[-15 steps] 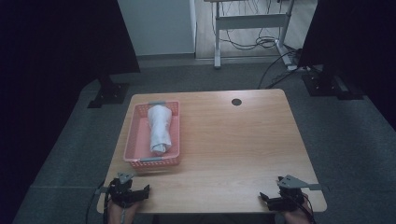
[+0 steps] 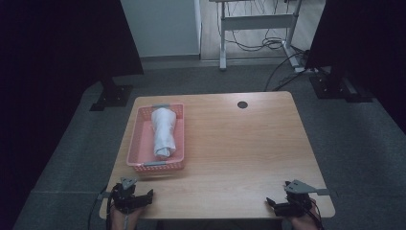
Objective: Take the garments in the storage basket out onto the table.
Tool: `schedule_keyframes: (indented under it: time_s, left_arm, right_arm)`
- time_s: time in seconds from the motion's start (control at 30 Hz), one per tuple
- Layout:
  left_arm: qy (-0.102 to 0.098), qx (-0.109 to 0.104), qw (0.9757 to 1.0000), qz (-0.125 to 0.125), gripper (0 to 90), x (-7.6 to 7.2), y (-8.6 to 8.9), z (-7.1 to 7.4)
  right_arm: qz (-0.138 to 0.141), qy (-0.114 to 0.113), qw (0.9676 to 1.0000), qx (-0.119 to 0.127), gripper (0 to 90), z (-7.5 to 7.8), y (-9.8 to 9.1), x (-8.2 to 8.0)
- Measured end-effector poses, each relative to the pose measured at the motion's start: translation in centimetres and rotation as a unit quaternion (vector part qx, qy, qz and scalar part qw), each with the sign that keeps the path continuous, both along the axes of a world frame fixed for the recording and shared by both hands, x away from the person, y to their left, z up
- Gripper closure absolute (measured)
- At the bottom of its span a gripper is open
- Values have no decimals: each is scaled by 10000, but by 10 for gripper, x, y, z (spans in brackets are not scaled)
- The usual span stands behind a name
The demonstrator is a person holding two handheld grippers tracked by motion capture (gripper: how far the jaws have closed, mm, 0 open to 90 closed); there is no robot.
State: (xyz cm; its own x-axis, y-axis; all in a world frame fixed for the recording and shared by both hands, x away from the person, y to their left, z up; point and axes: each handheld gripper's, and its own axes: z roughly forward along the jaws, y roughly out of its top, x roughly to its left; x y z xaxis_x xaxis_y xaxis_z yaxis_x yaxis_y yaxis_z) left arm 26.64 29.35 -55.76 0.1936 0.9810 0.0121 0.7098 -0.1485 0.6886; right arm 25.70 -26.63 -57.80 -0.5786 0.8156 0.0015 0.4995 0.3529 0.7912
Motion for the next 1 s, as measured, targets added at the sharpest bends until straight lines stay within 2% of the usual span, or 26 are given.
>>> schedule_keyframes:
  time_s: [0.3, 0.73, 1.0]
  left_arm:
    - [-9, -7, 10000, 11, 39, -1, 1, 0]
    - [48, 10, 9999, 152, 52, 1, 6, 3]
    - [-97, -141, 9997, 150, 53, -1, 3, 11]
  right_arm:
    - [-3, 2, 10000, 0, 2, 0, 0, 0]
    - [-10, -1, 10000, 2, 2, 0, 0, 0]
    - [-10, 0, 10000, 1, 2, 0, 0, 0]
